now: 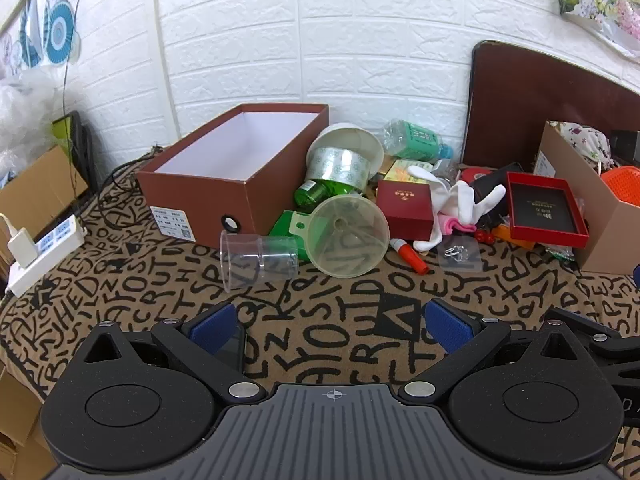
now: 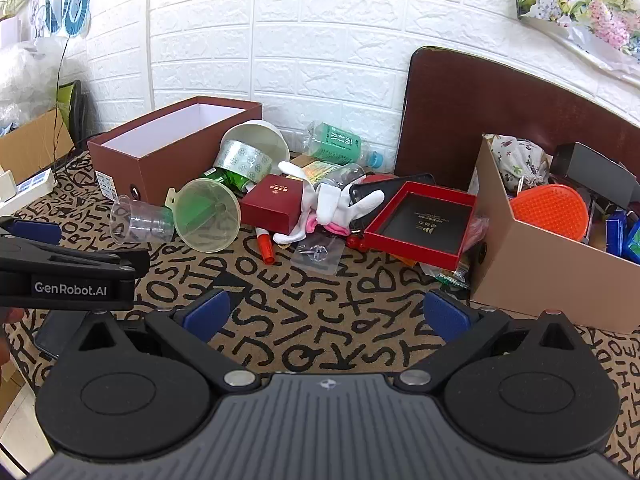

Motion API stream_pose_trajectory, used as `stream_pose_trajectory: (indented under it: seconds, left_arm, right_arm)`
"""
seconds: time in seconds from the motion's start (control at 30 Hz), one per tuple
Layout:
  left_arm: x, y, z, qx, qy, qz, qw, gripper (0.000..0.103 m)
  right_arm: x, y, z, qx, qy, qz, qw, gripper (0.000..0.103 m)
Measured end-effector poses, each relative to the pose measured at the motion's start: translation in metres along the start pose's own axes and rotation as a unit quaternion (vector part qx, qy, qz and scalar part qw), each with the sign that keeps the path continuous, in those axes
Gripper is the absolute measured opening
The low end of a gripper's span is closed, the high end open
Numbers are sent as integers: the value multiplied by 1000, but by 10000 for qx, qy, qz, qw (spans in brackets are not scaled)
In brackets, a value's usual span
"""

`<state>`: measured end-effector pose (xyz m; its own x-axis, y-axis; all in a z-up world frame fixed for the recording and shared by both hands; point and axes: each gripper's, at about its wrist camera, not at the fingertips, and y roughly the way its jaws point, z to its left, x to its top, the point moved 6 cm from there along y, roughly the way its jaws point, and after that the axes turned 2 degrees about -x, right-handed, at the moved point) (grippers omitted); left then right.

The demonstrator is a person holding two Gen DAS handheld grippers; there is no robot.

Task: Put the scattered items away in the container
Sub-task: 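Reach the left gripper toward the clear yellowish funnel on the rug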

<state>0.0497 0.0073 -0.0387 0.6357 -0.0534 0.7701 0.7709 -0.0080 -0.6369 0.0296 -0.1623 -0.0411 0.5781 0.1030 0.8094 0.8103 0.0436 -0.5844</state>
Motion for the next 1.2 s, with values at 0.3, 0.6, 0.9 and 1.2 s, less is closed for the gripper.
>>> stream_pose_trajectory:
  seconds: [0.3, 0.6, 0.9, 1.2]
  left_arm:
    - [0, 7, 8, -27, -89, 46, 9999, 103]
    - [2, 16, 10, -34, -104, 120, 9999, 103]
    - [6, 27, 10, -53, -79, 174, 9998, 103]
    - [11, 50, 19, -43, -96, 303, 9995, 103]
  right_arm:
    - [0, 6, 2, 7, -16, 66, 10000, 103]
    - [0, 12, 1, -1, -13, 133, 9999, 103]
    - [1, 23, 4, 45, -23, 195, 9998, 103]
    - [4, 44, 15, 161, -105, 318, 9993, 103]
